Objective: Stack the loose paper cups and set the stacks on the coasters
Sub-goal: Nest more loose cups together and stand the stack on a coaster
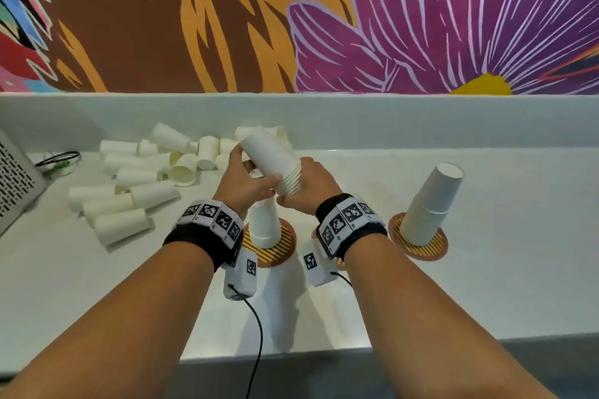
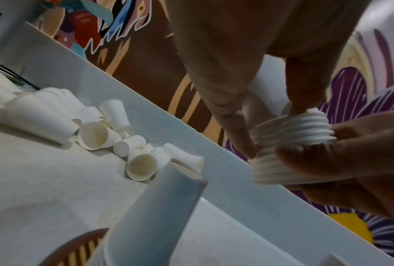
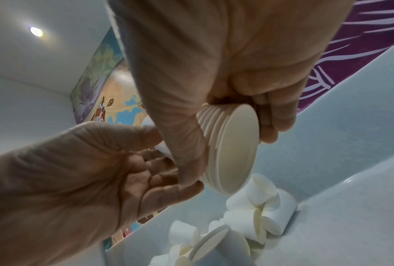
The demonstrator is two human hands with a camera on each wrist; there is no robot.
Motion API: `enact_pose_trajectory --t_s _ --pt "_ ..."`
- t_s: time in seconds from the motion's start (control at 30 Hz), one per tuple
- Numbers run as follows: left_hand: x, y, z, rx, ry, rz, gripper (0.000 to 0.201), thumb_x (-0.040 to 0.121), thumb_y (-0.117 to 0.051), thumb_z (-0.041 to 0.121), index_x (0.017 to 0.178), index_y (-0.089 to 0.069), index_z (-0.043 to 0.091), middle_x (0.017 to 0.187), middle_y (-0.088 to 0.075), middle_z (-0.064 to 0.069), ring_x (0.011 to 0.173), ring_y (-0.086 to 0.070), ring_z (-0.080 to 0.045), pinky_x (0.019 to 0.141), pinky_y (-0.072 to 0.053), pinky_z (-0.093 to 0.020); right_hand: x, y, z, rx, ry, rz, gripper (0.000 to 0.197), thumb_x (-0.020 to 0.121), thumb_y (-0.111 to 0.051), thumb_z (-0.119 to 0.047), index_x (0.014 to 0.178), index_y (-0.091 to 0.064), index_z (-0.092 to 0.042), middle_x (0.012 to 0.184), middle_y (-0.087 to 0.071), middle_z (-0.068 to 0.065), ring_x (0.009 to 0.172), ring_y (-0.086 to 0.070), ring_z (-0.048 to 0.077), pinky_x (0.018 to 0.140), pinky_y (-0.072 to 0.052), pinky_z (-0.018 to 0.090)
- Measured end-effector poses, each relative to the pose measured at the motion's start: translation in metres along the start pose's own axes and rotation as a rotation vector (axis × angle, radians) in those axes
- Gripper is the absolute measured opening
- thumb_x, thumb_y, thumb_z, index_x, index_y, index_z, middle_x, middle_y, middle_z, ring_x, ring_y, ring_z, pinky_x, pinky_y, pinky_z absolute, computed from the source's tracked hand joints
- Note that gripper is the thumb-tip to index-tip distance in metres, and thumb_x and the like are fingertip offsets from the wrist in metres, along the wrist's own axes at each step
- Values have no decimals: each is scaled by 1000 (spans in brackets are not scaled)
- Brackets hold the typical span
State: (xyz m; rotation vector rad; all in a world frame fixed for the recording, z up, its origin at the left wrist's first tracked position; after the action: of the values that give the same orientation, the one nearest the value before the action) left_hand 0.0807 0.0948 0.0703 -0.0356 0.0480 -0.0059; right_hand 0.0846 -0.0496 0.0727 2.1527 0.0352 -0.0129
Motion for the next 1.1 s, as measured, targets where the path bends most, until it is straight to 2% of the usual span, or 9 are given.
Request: enact_pose_trajectory --t_s 0.1,0.2,0.33,0.43,0.53,0.8,0.9,0.97,1.1 --pt "-2 -29 -1 45 -31 -49 75 78 -78 12 139 -36 20 125 -56 -7 112 -60 -28 79 -59 -48 -9 23 11 14 23 15 59 53 -75 -47 102 -58 -18 90 -66 0 77 -65 21 70 -58 35" --pt "-6 -54 -2 51 -55 -69 69 81 -76 15 138 -38 22 121 -59 -9 110 -62 -29 80 -58 -51 -12 36 27 -59 44 12 53 64 -74 -45 105 -55 -17 95 -63 2 85 -61 23 85 -46 37" --pt "-9 -82 -6 72 -72 -108 76 82 -74 16 142 -31 34 127 -58 -7 108 -64 -26 79 -58 -51 -19 49 50 -40 63 -6 53 67 -74 -44 109 -54 -19 101 -59 2 92 -58 23 90 -41 38" --pt "-12 -98 -8 129 -98 -143 81 81 -75 17 142 -29 43 129 -59 -4 112 -62 -24 84 -56 -51 -24 53 66 47 48 -36 62 63 -77 -40 115 -52 -20 106 -60 0 95 -59 21 89 -49 39" --pt "-16 -116 -16 193 -97 -184 82 82 -73 18 143 -27 47 131 -59 -4 115 -61 -23 94 -51 -53 -26 53 83 123 21 -45 64 52 -79 -41 110 -56 -25 99 -65 -4 89 -65 16 78 -58 39" --pt "-19 -141 -45 359 -91 -222 76 79 -73 22 141 -33 41 133 -59 5 123 -54 -14 106 -42 -48 -28 38 121 234 -6 -72 59 56 -81 -38 110 -60 -25 99 -67 -3 93 -65 18 81 -57 39" --pt "-19 -142 -57 404 -86 -230 71 81 -72 17 142 -38 32 135 -57 5 123 -53 -13 108 -41 -46 -33 24 133 262 -29 -99 63 65 -83 -27 120 -54 -17 107 -63 -2 99 -60 18 86 -52 36" --pt "-20 -143 -65 454 -93 -251 68 83 -71 15 142 -40 28 136 -55 6 124 -53 -13 108 -40 -43 -35 13 143 264 -54 -92 72 65 -83 -32 126 -48 -18 114 -62 0 104 -60 20 87 -51 36" --pt "-19 -144 -82 476 -47 -284 68 83 -69 16 142 -39 31 138 -53 7 125 -52 -15 109 -41 -43 -39 -6 160 257 -111 -117 75 70 -81 -26 132 -39 -16 123 -59 4 111 -57 24 89 -47 35"
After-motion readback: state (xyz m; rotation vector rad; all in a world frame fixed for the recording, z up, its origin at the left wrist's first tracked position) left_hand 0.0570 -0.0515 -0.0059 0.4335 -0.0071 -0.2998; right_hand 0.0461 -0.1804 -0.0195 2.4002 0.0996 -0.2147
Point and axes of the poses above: each hand's wrist, its own x-axis towards the middle knuckle, its own y-axis out of the back of the hand, z = x × y, the point moved 9 cm from there along x, towards the middle knuckle
